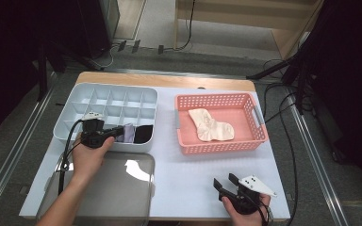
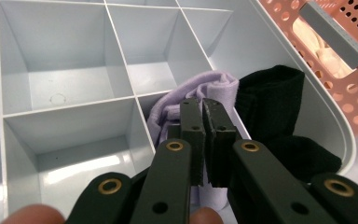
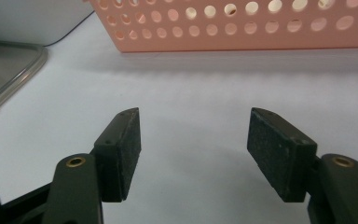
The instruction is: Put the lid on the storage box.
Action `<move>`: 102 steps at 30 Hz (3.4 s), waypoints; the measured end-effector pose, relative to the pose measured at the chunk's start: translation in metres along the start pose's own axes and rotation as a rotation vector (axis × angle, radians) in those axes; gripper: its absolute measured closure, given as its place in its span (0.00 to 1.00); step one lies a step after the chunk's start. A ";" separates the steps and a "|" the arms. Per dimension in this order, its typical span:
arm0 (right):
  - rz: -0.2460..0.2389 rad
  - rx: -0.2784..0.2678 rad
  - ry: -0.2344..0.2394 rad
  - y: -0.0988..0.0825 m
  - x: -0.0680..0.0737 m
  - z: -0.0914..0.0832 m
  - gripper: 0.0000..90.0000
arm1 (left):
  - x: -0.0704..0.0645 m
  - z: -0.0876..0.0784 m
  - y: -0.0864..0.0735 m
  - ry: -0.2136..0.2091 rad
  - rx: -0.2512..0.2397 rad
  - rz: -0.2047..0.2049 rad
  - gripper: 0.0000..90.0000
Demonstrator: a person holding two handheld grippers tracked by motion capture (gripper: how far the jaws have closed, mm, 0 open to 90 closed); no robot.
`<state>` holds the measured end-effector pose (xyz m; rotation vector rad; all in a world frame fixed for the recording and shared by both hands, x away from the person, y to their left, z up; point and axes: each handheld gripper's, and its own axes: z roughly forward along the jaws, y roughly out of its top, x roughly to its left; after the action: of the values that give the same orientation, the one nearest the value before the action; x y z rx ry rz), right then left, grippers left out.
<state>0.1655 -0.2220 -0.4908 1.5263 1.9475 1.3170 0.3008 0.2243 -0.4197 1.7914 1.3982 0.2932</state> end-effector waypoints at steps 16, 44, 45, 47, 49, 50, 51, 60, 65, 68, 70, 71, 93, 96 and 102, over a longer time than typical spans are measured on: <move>-0.008 -0.012 0.004 0.001 0.001 -0.001 0.40 | -0.016 -0.040 -0.012 -0.119 -0.137 0.075 0.20; 0.000 -0.054 -0.017 0.021 0.009 -0.012 0.40 | -0.025 -0.060 -0.098 -0.072 -0.204 0.131 0.13; -0.006 -0.056 -0.016 0.022 0.009 -0.012 0.40 | -0.023 -0.059 -0.100 -0.071 -0.204 0.127 0.13; -0.013 -0.058 -0.018 0.024 0.010 -0.013 0.39 | -0.021 -0.055 -0.104 -0.062 -0.196 0.133 0.13; -0.017 -0.057 -0.028 0.027 0.011 -0.013 0.39 | -0.018 -0.049 -0.107 -0.057 -0.176 0.138 0.13; -0.021 -0.057 -0.031 0.028 0.010 -0.013 0.38 | -0.017 -0.046 -0.108 -0.053 -0.175 0.126 0.13; -0.021 -0.056 -0.030 0.029 0.010 -0.013 0.38 | -0.016 -0.045 -0.109 -0.053 -0.173 0.121 0.13; -0.028 -0.062 -0.035 0.042 0.010 -0.011 0.36 | -0.024 -0.039 -0.115 -0.027 -0.183 0.172 0.13; -0.022 -0.071 -0.039 0.049 0.010 -0.011 0.35 | -0.021 -0.040 -0.115 -0.032 -0.188 0.149 0.13; -0.007 -0.090 -0.026 0.054 0.010 -0.009 0.35 | -0.021 -0.040 -0.114 -0.031 -0.190 0.143 0.14; -0.009 -0.101 -0.029 0.058 0.012 -0.008 0.35 | -0.022 -0.039 -0.115 -0.026 -0.191 0.146 0.13; -0.008 -0.100 -0.029 0.060 0.012 -0.007 0.35 | -0.022 -0.039 -0.115 -0.022 -0.191 0.151 0.14; -0.026 -0.084 -0.093 0.098 0.007 0.021 0.37 | -0.022 -0.039 -0.114 -0.020 -0.189 0.144 0.14; -0.030 -0.072 -0.100 0.101 0.007 0.028 0.37 | -0.022 -0.039 -0.114 -0.019 -0.189 0.145 0.14; -0.027 -0.056 -0.114 0.108 0.006 0.041 0.37 | -0.022 -0.039 -0.114 -0.017 -0.189 0.144 0.14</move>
<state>0.2559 -0.1986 -0.4222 1.5093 1.8392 1.2350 0.1893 0.2271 -0.4709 1.7359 1.1902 0.4687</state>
